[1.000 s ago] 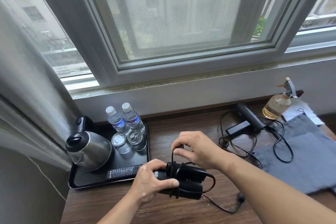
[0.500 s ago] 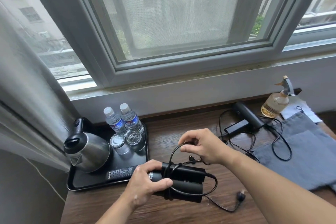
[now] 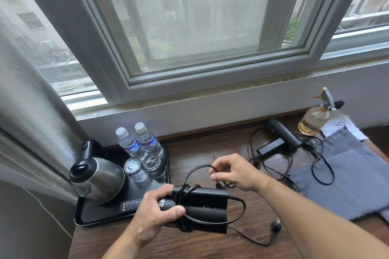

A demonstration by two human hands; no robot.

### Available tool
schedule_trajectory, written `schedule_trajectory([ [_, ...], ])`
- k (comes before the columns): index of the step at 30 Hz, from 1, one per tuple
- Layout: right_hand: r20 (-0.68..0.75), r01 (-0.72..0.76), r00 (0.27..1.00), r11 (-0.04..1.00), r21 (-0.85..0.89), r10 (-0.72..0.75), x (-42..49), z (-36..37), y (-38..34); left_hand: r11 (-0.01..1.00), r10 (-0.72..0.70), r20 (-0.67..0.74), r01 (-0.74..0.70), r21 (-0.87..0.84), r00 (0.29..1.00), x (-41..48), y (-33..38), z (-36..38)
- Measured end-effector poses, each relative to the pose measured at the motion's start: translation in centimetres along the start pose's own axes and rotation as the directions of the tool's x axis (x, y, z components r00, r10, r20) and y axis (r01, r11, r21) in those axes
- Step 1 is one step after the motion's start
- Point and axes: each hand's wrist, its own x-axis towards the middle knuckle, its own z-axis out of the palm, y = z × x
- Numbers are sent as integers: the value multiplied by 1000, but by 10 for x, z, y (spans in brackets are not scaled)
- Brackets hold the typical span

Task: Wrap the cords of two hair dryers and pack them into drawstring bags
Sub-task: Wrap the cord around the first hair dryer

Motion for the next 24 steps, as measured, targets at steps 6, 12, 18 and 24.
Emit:
schedule_trajectory([
  [6,-4,-60,998,997,-46,60,-2,3,23,995,-6,-33,3,-95,999,-3,-3,-10],
  [12,-63,-121,991,985,-122,114,-9,4,48,969,-61,-144,24,-246,988,-6,-12,-20],
  [18,-117,-168,982,973,-161,150,-16,2,62,924,-138,-179,62,-377,974,-9,-13,-25],
  [24,-149,-200,972,974,-108,183,-25,6,69,827,-217,-245,45,-560,945,-8,-13,-24],
])
